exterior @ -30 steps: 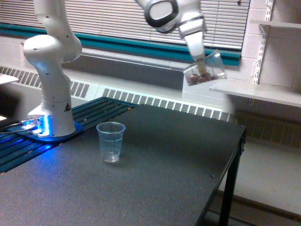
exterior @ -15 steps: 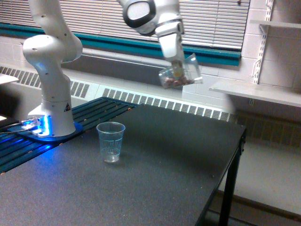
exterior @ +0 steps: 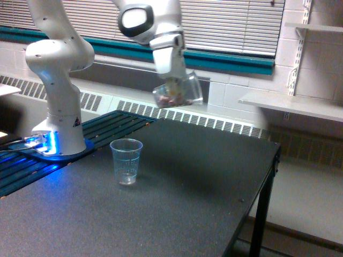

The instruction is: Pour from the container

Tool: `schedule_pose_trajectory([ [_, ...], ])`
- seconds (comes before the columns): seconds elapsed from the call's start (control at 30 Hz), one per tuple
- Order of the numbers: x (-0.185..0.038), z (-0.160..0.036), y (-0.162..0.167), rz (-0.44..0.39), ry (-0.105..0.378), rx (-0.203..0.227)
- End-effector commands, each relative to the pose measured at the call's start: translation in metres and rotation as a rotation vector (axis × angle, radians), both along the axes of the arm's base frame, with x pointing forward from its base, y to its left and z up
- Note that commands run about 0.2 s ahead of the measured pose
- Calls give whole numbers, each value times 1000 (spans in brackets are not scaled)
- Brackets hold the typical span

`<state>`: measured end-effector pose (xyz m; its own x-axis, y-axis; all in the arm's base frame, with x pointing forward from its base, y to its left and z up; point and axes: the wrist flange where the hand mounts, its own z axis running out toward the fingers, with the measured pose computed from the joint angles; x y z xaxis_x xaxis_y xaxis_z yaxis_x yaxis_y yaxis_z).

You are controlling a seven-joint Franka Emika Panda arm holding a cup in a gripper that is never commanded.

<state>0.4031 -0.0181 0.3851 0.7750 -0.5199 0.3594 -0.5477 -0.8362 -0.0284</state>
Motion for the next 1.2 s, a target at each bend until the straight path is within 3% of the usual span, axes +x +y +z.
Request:
schedule_pose_trajectory([
  [0.03,-25,-9,-18,-64,20,2],
  [0.4,-61,-24,-37,-111,72,-17],
  [0.97,-103,-52,-46,-159,166,-13],
  [1.2,-111,-50,-50,-179,191,-18],
])
